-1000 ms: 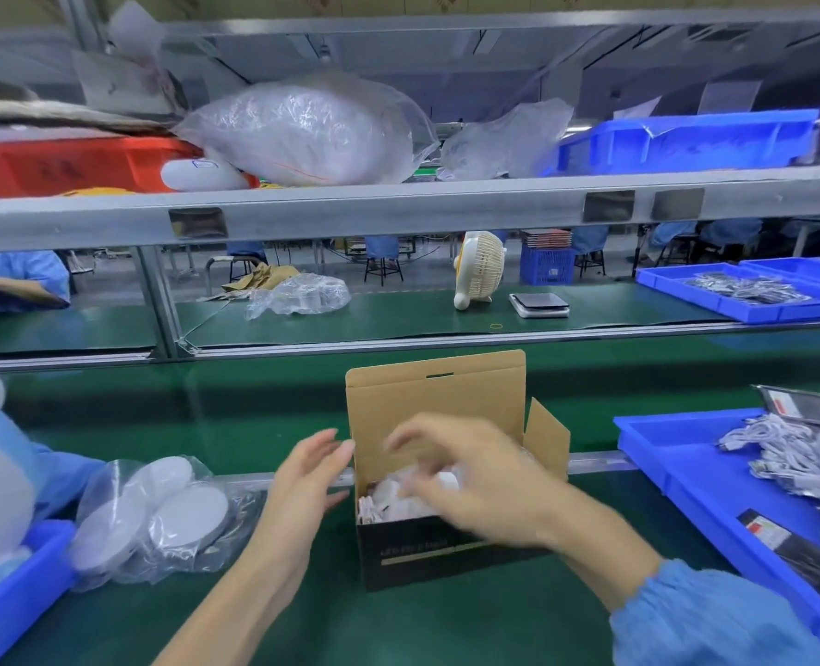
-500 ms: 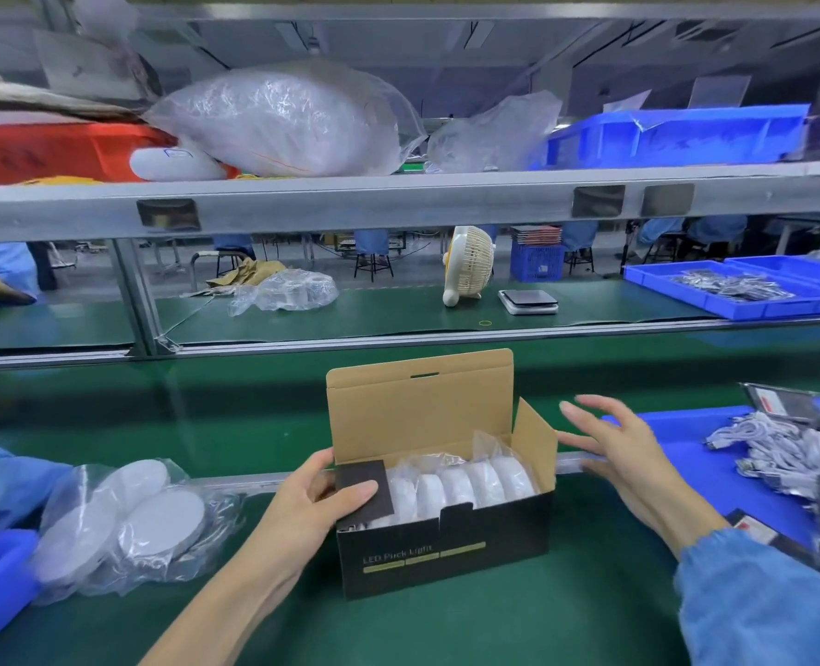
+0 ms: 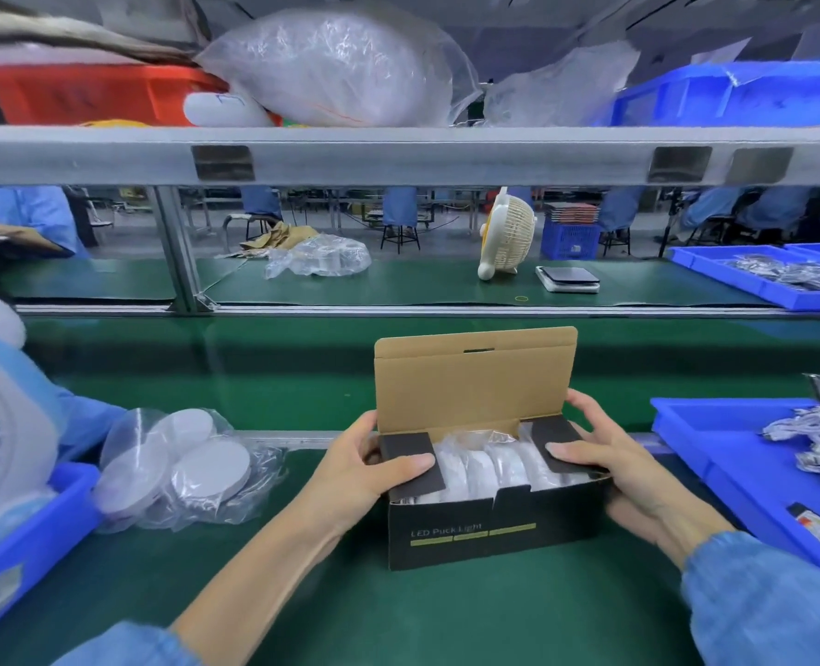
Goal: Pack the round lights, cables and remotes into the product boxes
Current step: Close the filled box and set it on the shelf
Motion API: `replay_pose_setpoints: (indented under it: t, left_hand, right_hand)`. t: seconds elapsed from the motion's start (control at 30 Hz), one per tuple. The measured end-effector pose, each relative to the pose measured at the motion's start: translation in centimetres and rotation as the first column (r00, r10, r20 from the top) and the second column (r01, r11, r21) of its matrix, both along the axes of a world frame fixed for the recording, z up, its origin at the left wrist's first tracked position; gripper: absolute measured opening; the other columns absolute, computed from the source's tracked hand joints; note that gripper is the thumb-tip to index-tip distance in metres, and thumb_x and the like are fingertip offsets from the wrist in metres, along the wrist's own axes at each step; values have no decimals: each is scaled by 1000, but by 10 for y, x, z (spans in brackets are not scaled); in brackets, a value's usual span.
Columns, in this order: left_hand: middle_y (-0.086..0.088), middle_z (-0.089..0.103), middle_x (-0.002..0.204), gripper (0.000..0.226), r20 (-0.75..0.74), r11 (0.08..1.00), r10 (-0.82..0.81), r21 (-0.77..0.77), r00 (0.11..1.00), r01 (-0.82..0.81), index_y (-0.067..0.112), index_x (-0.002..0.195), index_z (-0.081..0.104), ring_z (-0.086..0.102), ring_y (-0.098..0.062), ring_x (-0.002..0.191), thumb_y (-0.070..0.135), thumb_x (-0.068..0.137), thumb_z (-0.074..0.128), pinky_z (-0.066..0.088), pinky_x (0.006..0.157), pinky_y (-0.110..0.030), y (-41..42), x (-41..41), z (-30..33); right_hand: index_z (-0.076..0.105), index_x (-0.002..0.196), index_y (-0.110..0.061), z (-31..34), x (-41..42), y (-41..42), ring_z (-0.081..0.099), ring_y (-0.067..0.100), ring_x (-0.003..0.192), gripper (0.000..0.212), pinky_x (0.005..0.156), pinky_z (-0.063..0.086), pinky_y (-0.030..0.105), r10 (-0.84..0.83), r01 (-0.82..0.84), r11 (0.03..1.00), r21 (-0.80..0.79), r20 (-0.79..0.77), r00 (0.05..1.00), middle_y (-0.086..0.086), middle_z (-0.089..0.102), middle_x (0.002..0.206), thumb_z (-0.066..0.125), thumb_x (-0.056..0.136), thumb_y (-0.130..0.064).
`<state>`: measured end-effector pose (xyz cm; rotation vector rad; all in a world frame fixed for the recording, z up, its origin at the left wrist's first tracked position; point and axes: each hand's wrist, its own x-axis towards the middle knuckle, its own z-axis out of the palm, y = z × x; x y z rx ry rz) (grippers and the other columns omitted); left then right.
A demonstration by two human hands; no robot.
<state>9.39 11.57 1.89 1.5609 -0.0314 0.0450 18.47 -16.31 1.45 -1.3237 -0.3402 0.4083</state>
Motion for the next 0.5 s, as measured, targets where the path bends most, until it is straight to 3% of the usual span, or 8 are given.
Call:
replay_pose_setpoints:
  t: [0.17,0.3,0.4,0.47,0.5]
  left_hand:
    - [0,71,117,50,53,999,-19,51,998,16,23,124,60,66,-20,112,11,80,79,49,103,-43,1,-2,2]
    - [10,69,119,53,318,974,36,202,947,-105,34,120,59,62,-13,115,6,79,75,47,101,-31,-7,-5,8]
    - [12,70,113,28,418,948,54,264,907,-179,34,107,69,62,-12,113,31,79,73,46,100,-27,-9,-14,6]
    - [13,69,116,28,462,928,15,324,887,-184,29,103,72,60,-11,117,44,80,63,42,102,-24,-7,-22,1]
    - [14,68,117,29,474,921,-4,344,881,-181,30,101,72,59,-10,119,48,82,59,41,102,-22,-8,-25,0]
  right_hand:
    - [57,124,-36,0,-6,-2,67,33,102,70,86,54,41,-21,20,1000,24,42,999,10,65,127,76,63,-7]
    - [59,118,-33,2,-13,1,59,32,117,65,104,43,50,-130,126,991,37,138,982,3,64,125,75,63,-3]
    - [62,105,-27,0,-24,4,53,23,126,43,105,41,41,-167,165,986,33,315,934,3,63,126,77,69,-9]
    - [63,97,-26,-3,-27,3,50,19,129,35,105,41,33,-157,168,986,-1,353,922,0,59,134,82,68,-30]
    - [62,97,-25,-4,-28,2,47,19,133,35,109,37,37,-140,155,988,-13,354,925,-2,56,138,79,71,-41]
